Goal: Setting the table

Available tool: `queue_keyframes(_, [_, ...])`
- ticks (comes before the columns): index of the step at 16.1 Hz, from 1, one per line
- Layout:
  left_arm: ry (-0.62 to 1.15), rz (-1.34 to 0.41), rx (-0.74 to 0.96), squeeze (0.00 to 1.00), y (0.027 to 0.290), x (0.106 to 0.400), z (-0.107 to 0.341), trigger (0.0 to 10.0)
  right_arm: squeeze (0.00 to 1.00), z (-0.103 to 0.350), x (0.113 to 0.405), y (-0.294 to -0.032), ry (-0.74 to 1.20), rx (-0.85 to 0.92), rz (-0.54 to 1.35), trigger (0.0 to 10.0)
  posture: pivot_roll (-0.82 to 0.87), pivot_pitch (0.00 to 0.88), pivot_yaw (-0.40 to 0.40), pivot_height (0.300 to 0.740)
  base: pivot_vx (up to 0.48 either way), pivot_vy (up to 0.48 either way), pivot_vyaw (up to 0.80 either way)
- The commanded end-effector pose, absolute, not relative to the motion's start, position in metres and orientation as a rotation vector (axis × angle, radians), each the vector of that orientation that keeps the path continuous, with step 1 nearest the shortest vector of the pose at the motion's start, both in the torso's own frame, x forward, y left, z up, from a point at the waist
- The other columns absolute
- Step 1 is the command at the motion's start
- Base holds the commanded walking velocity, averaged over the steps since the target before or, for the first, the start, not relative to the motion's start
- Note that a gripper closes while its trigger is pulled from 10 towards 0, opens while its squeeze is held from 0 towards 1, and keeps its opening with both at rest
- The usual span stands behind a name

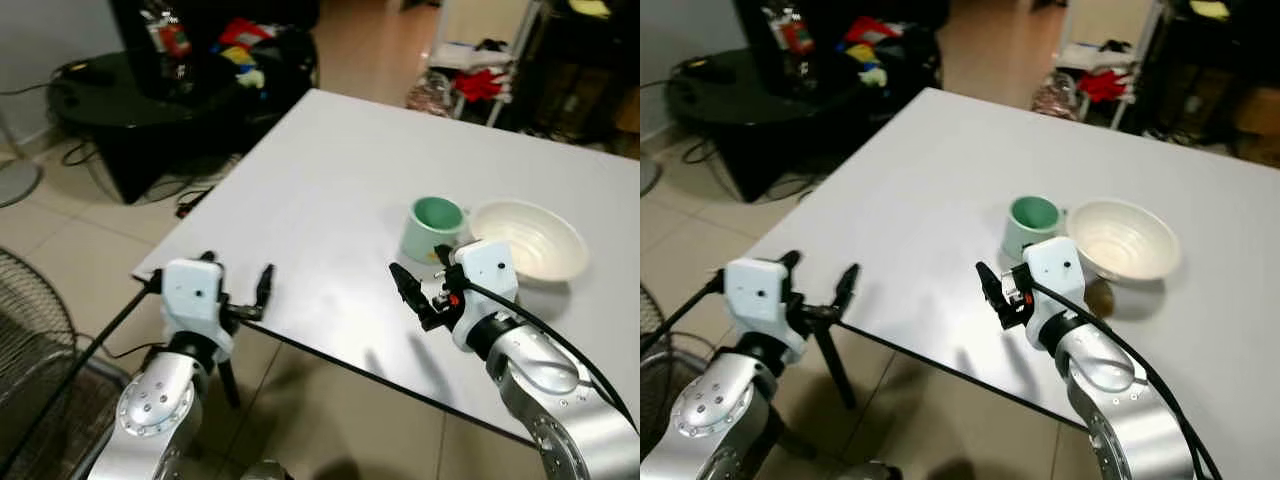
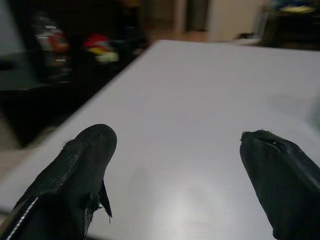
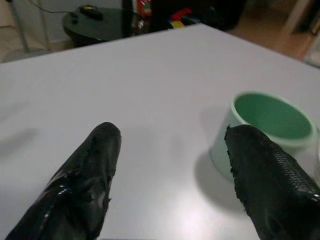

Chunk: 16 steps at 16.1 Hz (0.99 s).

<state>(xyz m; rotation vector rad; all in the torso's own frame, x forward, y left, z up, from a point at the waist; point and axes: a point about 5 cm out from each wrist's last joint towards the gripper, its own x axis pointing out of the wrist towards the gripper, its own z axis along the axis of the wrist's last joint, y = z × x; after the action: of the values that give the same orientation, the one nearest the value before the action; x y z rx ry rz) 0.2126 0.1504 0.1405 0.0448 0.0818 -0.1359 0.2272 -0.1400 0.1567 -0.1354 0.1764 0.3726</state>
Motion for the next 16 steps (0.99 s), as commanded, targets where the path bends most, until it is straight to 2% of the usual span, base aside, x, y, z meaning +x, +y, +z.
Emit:
queue_keyframes(1, [0.085,-0.088,0.074,0.00,0.160,0.214,0.141,10.0,1.00,0.158,0.228,-0.142,0.162,-0.158,0.375,10.0,0.03,0.000,-0.017,0.740,0.000,0.000,0.80])
queue_keyframes(5, [0.097,-0.077,0.097,0.00,0.167,0.207,0.139,10.0,1.00,0.158,0.227,-0.143,0.147,-0.115,0.382,10.0,0.04,0.000,-0.019,0.740,0.000,0.000,0.80])
queue_keyframes(12, [0.104,-0.089,0.099,0.00,0.166,0.202,0.140,10.0,1.00,0.157,0.223,-0.140,0.162,-0.116,0.457,10.0,0.05,0.000,-0.043,0.740,0.000,0.000,0.80])
queue_keyframes(13, [0.136,-0.070,0.153,0.00,0.172,0.201,0.135,10.0,1.00,0.155,0.221,-0.138,0.167,-0.115,0.462,10.0,0.05,0.000,-0.027,0.740,0.000,0.000,0.80])
queue_keyframes(16, [0.163,-0.107,0.134,0.00,0.168,0.195,0.136,10.0,1.00,0.154,0.217,-0.140,0.168,-0.097,0.458,10.0,0.05,0.000,-0.017,0.740,0.000,0.000,0.80])
